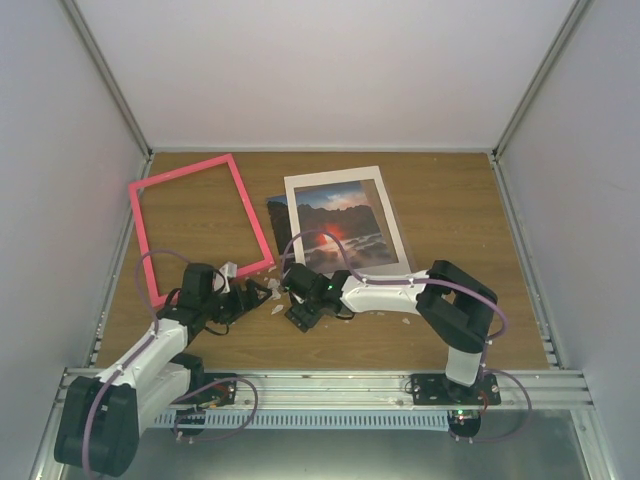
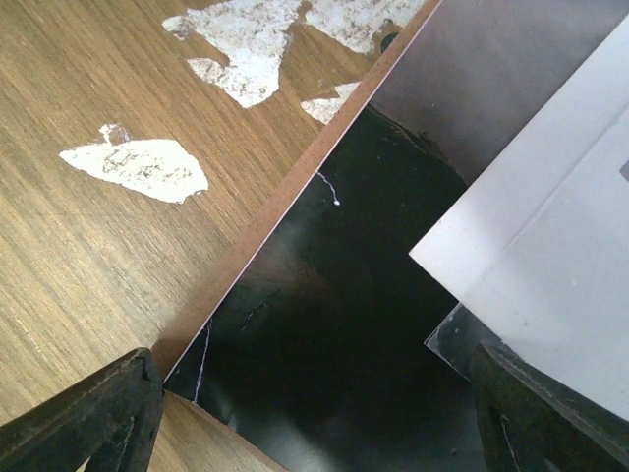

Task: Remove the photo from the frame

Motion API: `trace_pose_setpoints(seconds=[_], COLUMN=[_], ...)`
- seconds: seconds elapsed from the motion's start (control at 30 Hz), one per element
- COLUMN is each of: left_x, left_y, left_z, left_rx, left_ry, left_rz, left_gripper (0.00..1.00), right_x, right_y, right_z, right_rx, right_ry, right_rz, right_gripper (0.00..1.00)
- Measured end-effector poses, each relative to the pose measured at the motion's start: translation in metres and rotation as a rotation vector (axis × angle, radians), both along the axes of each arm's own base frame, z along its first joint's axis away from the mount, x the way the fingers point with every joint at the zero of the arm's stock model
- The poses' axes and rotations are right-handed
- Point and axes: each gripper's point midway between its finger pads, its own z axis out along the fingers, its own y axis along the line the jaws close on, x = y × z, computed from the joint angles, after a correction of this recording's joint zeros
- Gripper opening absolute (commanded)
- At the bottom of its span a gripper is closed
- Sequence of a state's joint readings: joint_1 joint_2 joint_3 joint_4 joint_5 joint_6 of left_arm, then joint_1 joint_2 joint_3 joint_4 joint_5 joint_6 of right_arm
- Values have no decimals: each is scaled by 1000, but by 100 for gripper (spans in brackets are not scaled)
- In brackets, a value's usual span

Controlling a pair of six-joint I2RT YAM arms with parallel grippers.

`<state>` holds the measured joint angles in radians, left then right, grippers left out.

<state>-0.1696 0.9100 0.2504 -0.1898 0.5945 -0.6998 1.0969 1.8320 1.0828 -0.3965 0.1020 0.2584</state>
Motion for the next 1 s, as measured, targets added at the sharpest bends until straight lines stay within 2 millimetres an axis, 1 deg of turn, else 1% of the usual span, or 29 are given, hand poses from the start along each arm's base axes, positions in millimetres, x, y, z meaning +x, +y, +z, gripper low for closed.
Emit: trace_pose_setpoints(seconds=[0.33, 0.53, 0.6, 0.63, 0.77, 0.87, 0.9, 0.97, 1.0], left_x=[-1, -2, -2, -2, -3, -3, -2, 0, 2], left_y=[-11, -19, -22, -23, -30, -35, -37, -41, -44], left_z=[1, -2, -2, -2, -5, -3, -2, 1, 4], left_rx=[-23, -39, -47, -50, -58, -62, -63, -59, -54], left_ry=[1, 24, 29, 33, 52, 55, 53, 46, 38], left_rz=[-30, -46, -51, -54, -69, -82, -85, -91, -96], left_gripper=[94, 94, 93, 92, 91, 86, 85, 82, 80], right_x=[-1, 4, 6, 8, 14, 17, 18, 19, 20], right_y=[-1, -4, -7, -8, -12, -14, -14, -18, -21], right_z=[0, 3, 5, 7, 15, 21, 22, 24, 24], right_rx=[-5, -6, -8, -8, 1, 9, 11, 14, 16], right_ry=[1, -25, -42, -51, -90, -114, -120, -131, -133], right_rz=[-8, -38, -49, -58, -87, -102, -107, -123, -133], right_gripper=[63, 48, 40, 37, 33, 32, 33, 43, 44])
